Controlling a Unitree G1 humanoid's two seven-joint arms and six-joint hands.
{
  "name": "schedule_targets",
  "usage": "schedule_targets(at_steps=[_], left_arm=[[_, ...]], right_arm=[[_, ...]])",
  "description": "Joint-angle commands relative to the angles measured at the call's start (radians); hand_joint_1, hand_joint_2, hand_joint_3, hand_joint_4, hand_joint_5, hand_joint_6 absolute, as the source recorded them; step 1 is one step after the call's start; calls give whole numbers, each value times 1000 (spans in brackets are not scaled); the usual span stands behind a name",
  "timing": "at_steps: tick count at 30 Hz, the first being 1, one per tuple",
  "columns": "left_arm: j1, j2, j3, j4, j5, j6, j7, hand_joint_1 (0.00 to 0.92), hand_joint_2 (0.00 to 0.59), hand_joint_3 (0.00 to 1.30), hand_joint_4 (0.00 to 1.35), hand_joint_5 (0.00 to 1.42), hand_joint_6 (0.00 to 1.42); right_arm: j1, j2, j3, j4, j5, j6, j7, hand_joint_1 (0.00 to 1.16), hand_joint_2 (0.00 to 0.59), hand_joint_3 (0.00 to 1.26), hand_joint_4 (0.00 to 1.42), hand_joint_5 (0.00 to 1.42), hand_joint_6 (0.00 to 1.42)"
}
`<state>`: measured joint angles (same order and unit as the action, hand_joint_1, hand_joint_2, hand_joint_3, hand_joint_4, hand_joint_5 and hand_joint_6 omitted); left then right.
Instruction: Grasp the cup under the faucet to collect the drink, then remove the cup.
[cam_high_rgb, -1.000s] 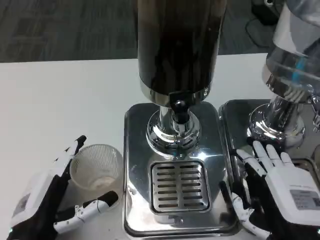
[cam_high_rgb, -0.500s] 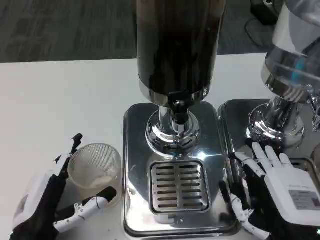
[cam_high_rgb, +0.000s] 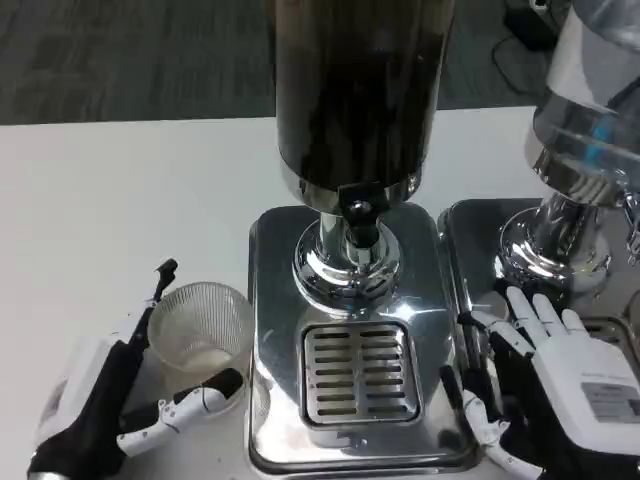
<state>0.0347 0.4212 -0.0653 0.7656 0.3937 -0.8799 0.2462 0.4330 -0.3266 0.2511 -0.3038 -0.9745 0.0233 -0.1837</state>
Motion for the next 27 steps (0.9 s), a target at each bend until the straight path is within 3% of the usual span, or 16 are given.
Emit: schedule_targets(at_steps=[1,9,17,27], left_arm=[[-4,5,-19,-1,7,-4,-18,504,111,0,0,144,65],[12,-3,-3,-22,40,-17,61,563,108,7,6,243,172],[42,-11,9,-49,90,-28,193,563,125,170,174,383,287],[39,-10,1,-42,108,-29,231,567,140,274,273,478,347]], right_arm=[[-4,1,-1,-10,5,11,17,385,532,247,0,0,0],[-15,0,-5,0,12,8,21,378,531,256,0,0,0],[-16,-8,-4,2,28,2,28,373,527,259,0,0,0],[-19,-5,-2,0,25,7,30,369,525,260,0,0,0]])
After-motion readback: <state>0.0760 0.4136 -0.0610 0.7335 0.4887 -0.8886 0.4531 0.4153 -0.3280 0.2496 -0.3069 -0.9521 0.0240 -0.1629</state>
